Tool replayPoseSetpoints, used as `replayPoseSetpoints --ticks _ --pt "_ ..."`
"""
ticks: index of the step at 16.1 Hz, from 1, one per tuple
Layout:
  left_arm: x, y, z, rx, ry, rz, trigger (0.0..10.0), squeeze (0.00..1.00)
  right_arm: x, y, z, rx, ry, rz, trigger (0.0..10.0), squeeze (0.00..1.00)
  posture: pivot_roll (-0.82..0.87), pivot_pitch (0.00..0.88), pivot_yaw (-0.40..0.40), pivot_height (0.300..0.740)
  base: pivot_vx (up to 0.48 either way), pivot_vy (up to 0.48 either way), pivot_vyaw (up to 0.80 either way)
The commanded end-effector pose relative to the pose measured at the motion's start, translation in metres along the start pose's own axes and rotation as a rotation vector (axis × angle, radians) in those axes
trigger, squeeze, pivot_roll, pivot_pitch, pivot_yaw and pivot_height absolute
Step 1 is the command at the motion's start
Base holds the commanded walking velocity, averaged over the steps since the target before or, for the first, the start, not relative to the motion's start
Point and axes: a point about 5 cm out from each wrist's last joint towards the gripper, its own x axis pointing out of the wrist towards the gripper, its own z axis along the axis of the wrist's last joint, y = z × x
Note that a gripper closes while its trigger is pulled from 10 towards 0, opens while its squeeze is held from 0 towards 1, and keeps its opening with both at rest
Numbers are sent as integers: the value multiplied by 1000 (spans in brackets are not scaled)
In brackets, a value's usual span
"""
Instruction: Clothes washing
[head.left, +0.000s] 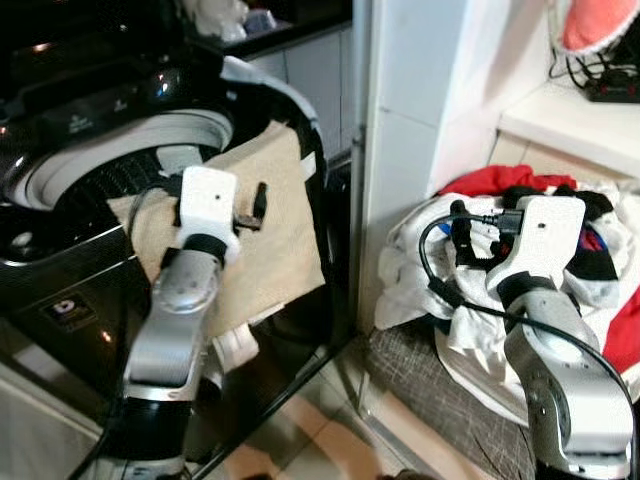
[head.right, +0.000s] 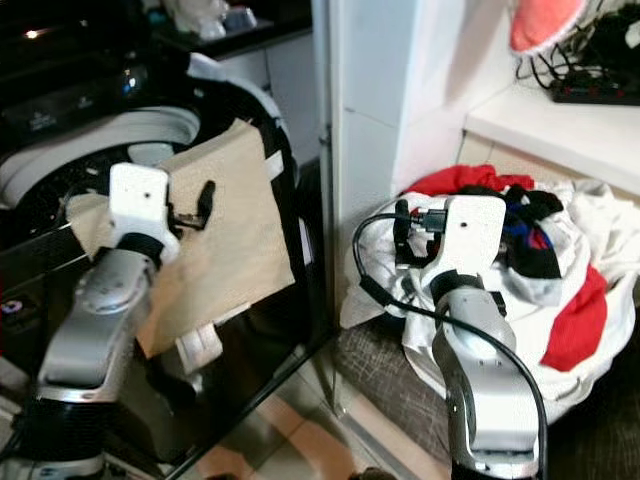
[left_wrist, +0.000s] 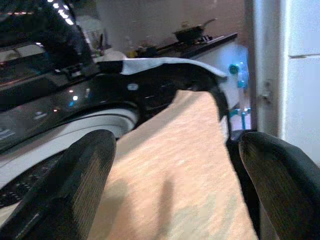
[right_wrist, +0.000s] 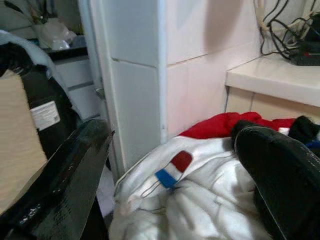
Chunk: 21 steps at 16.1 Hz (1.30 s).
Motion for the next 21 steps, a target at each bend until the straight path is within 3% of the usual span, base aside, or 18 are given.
replayPoseSetpoints --ticks 1,3,4,8,9,11,12,15,18,21 --pt "-3 4 3 12 -7 5 10000 0 -2 2 -2 -2 4 23 10000 0 -16 0 54 740 0 0 0" --pt "-5 2 1 26 4 -13 10000 0 -1 3 -6 -21 20 27 10000 0 -18 0 57 740 0 0 0" --pt "-4 -2 0 -1 13 -12 10000 0 2 3 -6 -82 23 42 10000 0 -23 0 53 740 0 0 0" --pt "-6 -3 -4 -26 32 30 10000 0 3 6 -7 -59 29 97 10000 0 -25 0 23 740 0 0 0" --pt "-8 -3 -7 1 41 44 10000 0 4 9 -13 -50 51 125 10000 0 -22 0 -3 740 0 0 0" --pt "-21 0 -36 107 110 62 10000 0 2 8 -48 -75 111 98 10000 0 -5 0 -20 740 0 0 0" --pt "-25 0 -40 100 107 51 10000 0 1 7 -51 -82 109 90 10000 0 -4 0 -21 740 0 0 0" --pt "-33 5 -53 -35 153 58 10000 0 -14 4 -54 66 117 73 10000 0 -10 0 28 740 0 0 0" --pt "-32 -5 -47 -31 112 -19 10000 0 -18 9 -53 -34 103 118 10000 0 -30 0 56 740 0 0 0" --pt "-28 -9 -37 -41 74 -45 10000 0 -17 8 -43 -25 58 103 10000 0 -41 0 64 740 0 0 533"
